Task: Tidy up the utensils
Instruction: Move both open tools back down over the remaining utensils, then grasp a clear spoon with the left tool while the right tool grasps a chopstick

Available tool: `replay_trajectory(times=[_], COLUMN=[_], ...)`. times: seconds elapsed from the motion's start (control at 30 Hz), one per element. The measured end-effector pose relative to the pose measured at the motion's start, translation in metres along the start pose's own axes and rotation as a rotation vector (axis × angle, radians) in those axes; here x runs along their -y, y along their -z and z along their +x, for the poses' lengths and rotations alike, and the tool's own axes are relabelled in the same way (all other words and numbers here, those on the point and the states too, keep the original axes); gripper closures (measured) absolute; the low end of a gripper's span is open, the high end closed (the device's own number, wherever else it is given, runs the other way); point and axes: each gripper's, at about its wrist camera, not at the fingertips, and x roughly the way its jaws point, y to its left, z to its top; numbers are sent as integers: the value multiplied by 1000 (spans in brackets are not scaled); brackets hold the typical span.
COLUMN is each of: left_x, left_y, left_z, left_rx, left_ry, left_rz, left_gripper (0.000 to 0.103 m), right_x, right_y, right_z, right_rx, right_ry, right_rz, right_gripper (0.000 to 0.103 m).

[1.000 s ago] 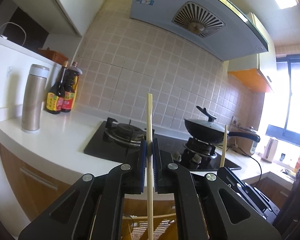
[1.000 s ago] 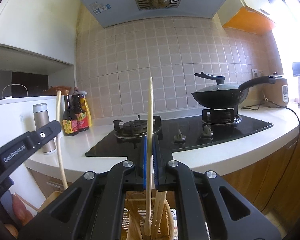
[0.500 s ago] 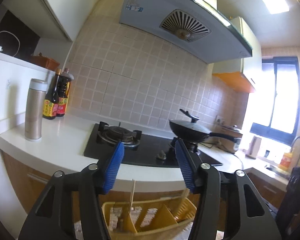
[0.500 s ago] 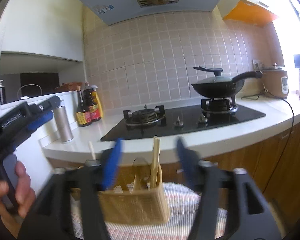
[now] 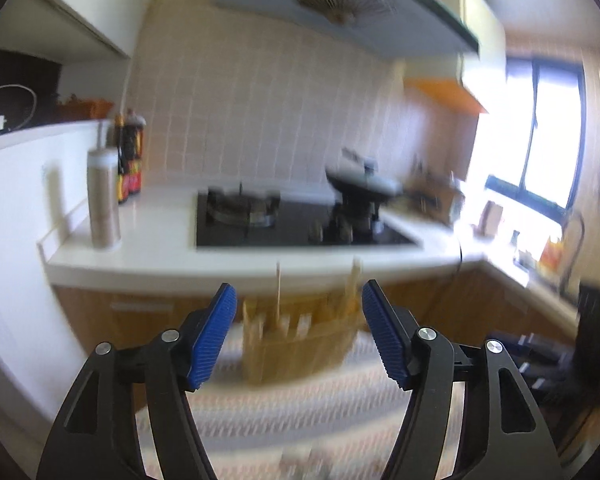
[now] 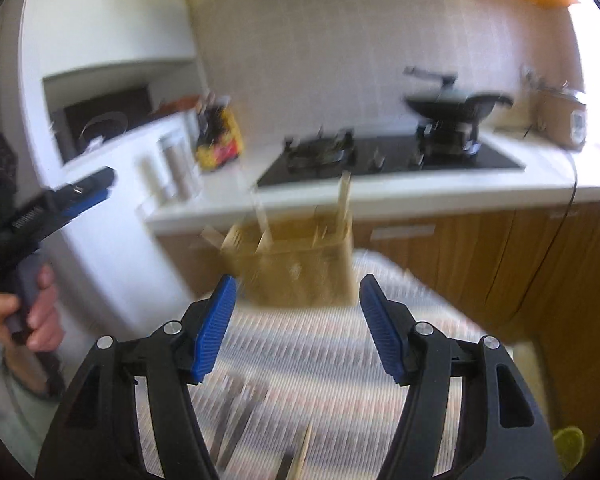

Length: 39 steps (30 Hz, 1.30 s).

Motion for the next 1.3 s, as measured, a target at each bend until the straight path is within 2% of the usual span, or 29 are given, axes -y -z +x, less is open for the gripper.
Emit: replay_trajectory(times=[0.07,0.17,0.27,0.37,0.5,0.63,0.73,0.77,0.8,0.87,1.0,1.1,1.2,1.3], left_x=[-2,-10,-20,-30,-30,-30,-27,-24,-21,-14,-3,6,10,8], left_y=[22,64,103,143,183,204,209,208,209,210,209,211,215,217], left_z=[2,16,36,62,93,112,123,127,132,139,147,150,149,146], left_rx=[-97,-236,-357,-495,-632,-692,-714,-720,-727,-731,-734,-727,-716,-699], left_ry=[12,27,30,45,44,20,-12,-28,-38,-48,-54,-83,-93,-103], left_rz=[18,11,-17,-58,-42,-34,3,21,35,63,102,155,194,203], left_gripper=[39,39,39,39,41,43,47,50,56,55,58,62,65,75], right_x=[-2,-2,-4,-1,5,12,15,15,15,13,7,-2,-10,-21], right_y=[14,37,66,98,133,144,141,140,140,141,153,156,162,174], right_z=[-6,-2,11,37,77,104,117,121,124,129,136,136,134,126], right_rx=[-101,-203,-285,-394,-544,-625,-639,-644,-653,-666,-731,-738,-760,-770], right_ry=[-13,-18,12,0,-48,-79,-51,-33,-16,-1,29,71,76,109], right_rz=[17,29,19,63,138,202,205,194,184,166,129,63,29,-10], right_gripper=[42,42,42,42,47,55,60,65,69,74,77,82,83,84])
